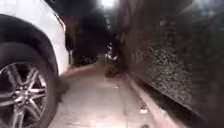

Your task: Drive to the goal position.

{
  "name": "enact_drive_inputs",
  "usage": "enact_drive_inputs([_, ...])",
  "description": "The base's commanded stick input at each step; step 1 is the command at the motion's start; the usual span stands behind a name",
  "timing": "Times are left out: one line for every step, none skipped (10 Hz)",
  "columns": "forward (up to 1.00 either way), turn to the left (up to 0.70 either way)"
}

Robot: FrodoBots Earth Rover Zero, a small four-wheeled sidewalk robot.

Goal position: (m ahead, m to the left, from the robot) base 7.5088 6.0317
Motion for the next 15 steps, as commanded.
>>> enact_drive_inputs([0.7, 0.0])
enact_drive_inputs([0.7, 0.0])
enact_drive_inputs([0.7, 0.0])
enact_drive_inputs([0.7, 0.0])
enact_drive_inputs([0.7, 0.0])
enact_drive_inputs([0.7, 0.0])
enact_drive_inputs([0.7, 0.0])
enact_drive_inputs([0.7, 0.0])
enact_drive_inputs([0.7, 0.0])
enact_drive_inputs([0.7, 0.0])
enact_drive_inputs([0.7, 0.0])
enact_drive_inputs([0.7, 0.01])
enact_drive_inputs([0.7, 0.05])
enact_drive_inputs([0.7, 0.24])
enact_drive_inputs([0.7, 0.35])
